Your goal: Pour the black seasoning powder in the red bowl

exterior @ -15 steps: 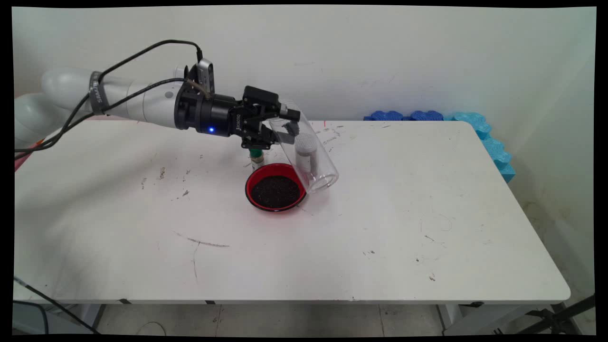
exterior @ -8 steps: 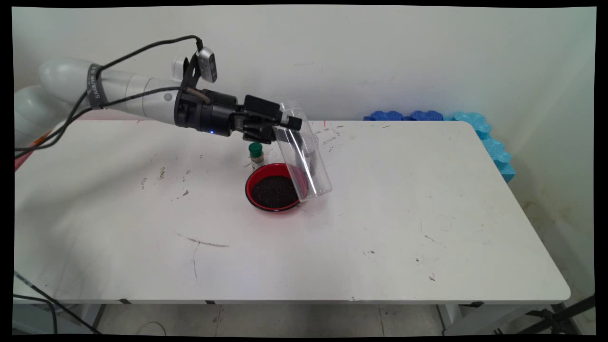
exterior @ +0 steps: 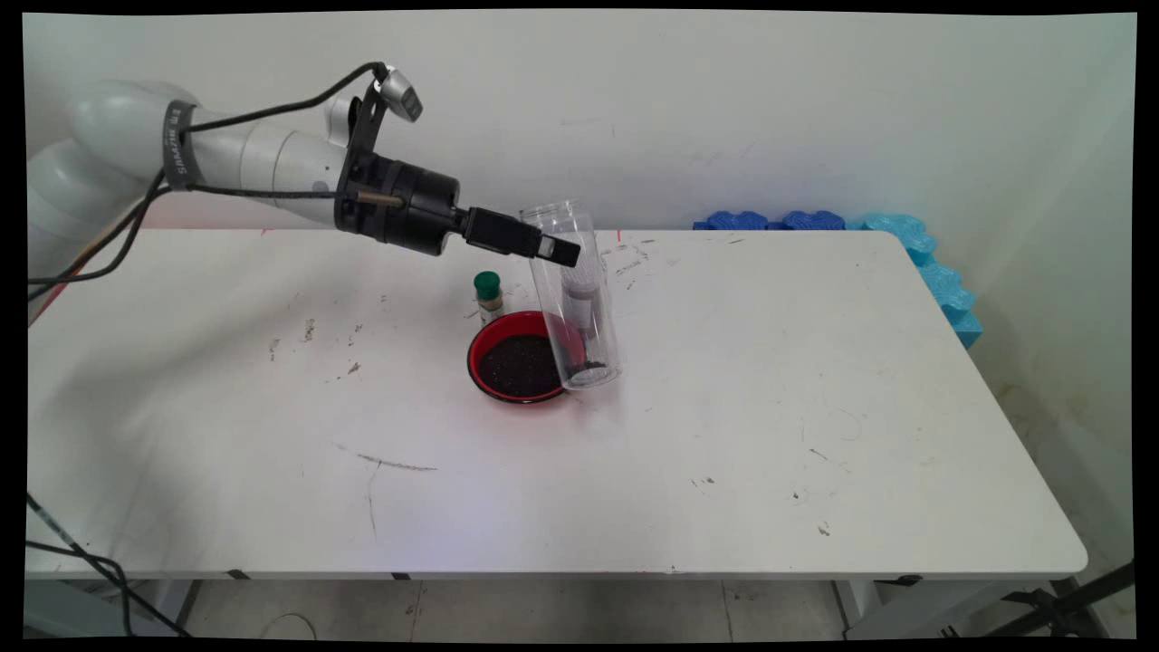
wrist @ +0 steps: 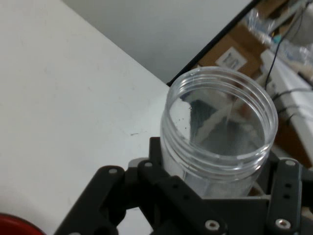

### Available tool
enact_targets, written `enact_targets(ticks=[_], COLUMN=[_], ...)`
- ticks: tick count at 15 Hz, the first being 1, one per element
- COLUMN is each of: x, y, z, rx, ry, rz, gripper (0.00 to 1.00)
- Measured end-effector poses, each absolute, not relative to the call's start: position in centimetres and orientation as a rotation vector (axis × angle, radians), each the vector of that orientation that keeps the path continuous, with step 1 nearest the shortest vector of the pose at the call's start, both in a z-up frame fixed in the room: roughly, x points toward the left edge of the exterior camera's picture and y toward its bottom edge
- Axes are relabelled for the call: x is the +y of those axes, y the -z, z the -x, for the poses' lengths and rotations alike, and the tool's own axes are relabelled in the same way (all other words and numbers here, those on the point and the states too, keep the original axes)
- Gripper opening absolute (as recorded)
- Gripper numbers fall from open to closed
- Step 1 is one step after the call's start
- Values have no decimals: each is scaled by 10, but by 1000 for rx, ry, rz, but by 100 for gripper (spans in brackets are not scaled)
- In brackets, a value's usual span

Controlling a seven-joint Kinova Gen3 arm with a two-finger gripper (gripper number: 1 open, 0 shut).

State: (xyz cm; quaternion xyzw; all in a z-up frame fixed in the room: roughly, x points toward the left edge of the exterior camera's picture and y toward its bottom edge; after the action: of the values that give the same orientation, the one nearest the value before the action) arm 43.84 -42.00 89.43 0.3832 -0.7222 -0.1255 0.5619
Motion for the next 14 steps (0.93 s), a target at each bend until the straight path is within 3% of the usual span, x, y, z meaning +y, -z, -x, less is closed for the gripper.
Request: enact_targets(ticks=[14], x=[-420], y=[-918], z=[-415], rx=[-1981], ry=[-79], rz=[-483], gripper=[0])
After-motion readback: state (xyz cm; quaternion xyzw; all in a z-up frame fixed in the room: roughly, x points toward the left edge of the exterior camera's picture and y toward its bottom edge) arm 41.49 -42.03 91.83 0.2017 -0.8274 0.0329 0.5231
